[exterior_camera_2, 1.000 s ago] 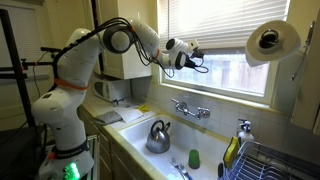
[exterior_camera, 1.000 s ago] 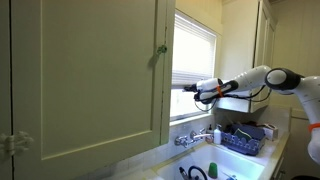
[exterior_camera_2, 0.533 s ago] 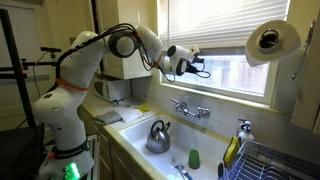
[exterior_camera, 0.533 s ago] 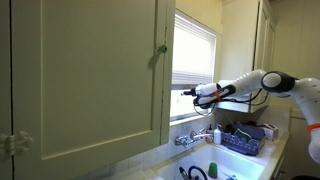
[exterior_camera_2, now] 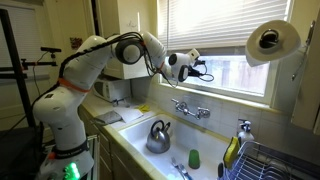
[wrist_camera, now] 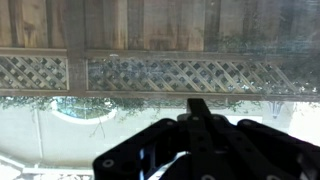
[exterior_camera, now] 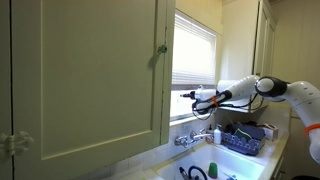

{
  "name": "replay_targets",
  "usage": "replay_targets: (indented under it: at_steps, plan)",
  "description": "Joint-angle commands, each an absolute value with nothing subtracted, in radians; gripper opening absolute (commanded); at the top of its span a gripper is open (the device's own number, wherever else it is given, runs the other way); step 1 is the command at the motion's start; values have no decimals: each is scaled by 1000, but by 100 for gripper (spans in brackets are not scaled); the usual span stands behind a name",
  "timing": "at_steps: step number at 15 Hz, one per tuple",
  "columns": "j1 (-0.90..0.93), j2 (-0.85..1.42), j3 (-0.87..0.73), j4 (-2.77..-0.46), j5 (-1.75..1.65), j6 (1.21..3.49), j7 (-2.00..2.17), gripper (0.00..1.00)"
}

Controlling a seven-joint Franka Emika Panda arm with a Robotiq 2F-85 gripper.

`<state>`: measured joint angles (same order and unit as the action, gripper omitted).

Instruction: Open the blinds half way

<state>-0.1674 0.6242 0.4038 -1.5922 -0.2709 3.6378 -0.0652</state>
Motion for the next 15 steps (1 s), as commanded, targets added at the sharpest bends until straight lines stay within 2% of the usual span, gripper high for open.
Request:
replay_targets:
  at_steps: [1,15]
  plan:
    - [-157,677,409,-1518,-315,3684,-97,0]
    - [-166,552,414,-1621,-285,3611,-90,0]
